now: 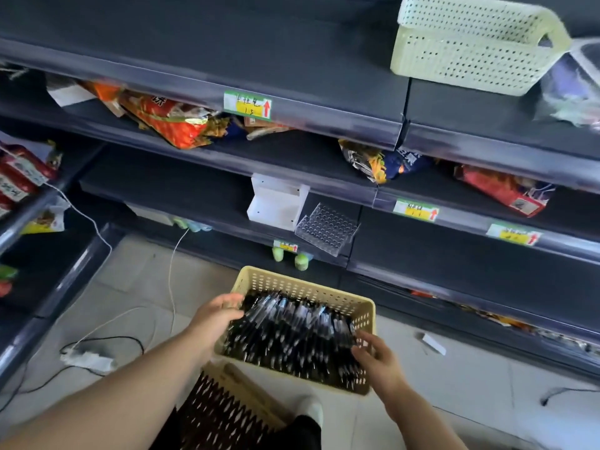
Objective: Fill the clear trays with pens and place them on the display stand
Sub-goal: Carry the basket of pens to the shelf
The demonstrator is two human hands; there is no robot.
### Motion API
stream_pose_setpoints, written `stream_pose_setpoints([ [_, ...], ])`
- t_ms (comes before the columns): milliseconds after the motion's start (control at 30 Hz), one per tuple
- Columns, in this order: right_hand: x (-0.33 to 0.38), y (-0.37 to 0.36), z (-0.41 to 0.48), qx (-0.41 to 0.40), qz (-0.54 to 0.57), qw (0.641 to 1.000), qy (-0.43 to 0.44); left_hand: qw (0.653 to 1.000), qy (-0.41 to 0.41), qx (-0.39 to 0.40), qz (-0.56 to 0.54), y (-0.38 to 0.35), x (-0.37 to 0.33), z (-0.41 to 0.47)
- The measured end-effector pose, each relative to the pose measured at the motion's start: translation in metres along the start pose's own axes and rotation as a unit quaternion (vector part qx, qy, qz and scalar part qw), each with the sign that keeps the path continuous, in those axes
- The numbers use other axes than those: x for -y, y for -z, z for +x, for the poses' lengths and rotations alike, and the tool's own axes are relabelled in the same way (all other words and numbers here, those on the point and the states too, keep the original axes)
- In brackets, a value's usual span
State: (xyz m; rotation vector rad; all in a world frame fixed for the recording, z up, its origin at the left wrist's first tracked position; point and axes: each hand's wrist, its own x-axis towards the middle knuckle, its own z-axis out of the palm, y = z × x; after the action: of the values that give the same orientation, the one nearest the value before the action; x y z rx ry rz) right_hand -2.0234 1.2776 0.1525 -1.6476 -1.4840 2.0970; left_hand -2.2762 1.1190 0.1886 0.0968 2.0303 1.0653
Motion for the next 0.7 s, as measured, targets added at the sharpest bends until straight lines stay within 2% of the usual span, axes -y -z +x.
stream_pose_setpoints([
  [167, -0.013, -0.034, 0.033, -0.034, 0.036, 0.999, -0.021, 1.000, 0.018, 0.023, 0.000, 0.007, 0.008, 0.068],
  [400, -0.032, -0.117, 0.103, -0.124, 0.057, 0.990, -0.041, 0.988, 0.001, 0.141, 0.065, 0.035, 0.014, 0.197],
  [533, -0.043, -0.153, 0.149, -0.156, 0.065, 0.984, -0.060, 0.985, 0.006, 0.149, 0.092, 0.048, 0.034, 0.257],
  [700, -0.060, -0.163, 0.222, -0.167, 0.055, 0.983, -0.058, 0.990, 0.044, 0.129, 0.048, 0.040, 0.083, 0.328],
])
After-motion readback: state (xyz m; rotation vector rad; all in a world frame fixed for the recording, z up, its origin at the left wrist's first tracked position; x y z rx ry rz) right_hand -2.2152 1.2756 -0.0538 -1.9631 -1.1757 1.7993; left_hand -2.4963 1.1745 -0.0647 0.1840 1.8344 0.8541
